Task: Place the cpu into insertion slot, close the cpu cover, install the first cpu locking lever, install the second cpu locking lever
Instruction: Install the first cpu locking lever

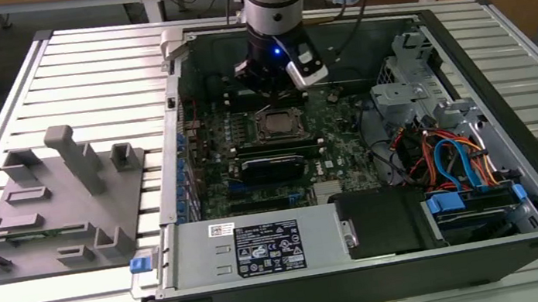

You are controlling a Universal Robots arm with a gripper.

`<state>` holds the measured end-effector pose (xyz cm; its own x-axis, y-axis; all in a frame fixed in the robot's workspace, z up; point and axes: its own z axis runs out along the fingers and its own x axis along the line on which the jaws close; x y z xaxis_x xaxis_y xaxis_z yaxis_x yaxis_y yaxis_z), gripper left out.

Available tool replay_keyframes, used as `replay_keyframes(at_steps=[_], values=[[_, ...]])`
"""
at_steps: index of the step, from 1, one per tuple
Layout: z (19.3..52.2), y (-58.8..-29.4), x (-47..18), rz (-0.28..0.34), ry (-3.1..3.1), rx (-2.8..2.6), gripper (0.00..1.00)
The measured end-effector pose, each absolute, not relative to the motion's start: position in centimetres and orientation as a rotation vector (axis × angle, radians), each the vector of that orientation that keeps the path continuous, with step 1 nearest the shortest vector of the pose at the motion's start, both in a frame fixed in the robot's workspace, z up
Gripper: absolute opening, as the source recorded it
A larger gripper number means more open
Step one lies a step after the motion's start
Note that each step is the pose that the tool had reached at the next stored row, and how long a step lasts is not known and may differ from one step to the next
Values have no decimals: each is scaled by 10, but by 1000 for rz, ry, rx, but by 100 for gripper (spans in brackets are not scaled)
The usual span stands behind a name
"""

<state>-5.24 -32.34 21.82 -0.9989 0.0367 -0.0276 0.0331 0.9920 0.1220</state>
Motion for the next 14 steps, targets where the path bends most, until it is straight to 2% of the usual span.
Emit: replay_keyframes(at_steps=[14], values=[[224, -323, -54, 190, 3103, 56, 11]])
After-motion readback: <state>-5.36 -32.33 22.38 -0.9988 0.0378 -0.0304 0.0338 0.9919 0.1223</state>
